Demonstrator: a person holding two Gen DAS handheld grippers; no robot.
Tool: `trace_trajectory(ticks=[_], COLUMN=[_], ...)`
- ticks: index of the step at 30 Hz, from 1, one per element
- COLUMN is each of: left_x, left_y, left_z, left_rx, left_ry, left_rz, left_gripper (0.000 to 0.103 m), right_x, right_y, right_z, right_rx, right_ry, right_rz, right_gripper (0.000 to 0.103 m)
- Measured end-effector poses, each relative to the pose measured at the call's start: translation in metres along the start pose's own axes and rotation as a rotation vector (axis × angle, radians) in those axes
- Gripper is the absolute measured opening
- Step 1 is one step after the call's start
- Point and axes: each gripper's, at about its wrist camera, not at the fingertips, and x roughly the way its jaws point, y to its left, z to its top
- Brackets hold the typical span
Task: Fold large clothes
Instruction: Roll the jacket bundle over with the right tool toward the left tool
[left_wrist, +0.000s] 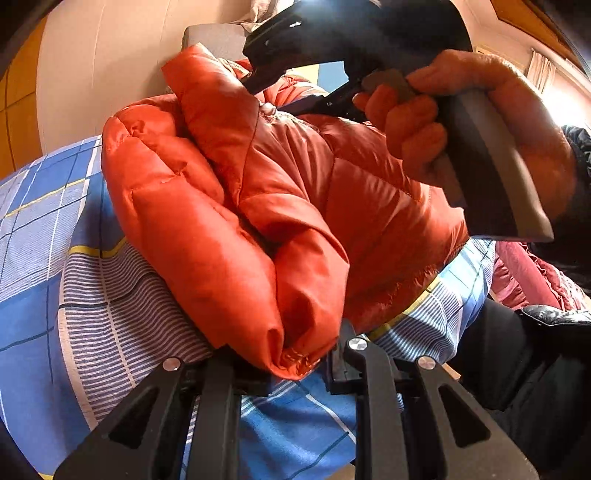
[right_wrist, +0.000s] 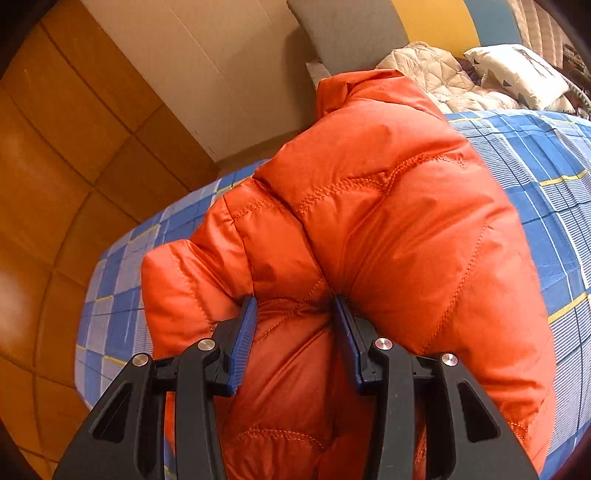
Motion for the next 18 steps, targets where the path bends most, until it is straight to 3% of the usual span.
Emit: trace_trajectory(ticks=[8,10,15,18], left_x=[0.0,0.0,-0.002,-0.003], left_y=[0.0,0.002,0.007,0.005], left_z=[-0.003,-0.005,-0.009,-0.009], left_rx=[-0.014,-0.035,-0.076,-0.071], left_ry=[-0.001,-0.006,-0.023,-0.023], left_rz=[0.007,0.001,-0.012,-0.002], left_gripper=[0.017,0.017,0.017,0.017], right_x=[-0.003,-0.007,-0.017,-0.031], right_y=[0.003,0.011,0.016,0.012], right_z=[-0.002,-0.001,0.013,0.026], right_rx=[-0.019,-0.097,-0.29,-0.424], right_ry=[0.012,0.015,0.088,0.103], right_rz=[-0.011,-0.032,0.026,0.067], right_gripper=[0.042,0.042,0.043,0.05])
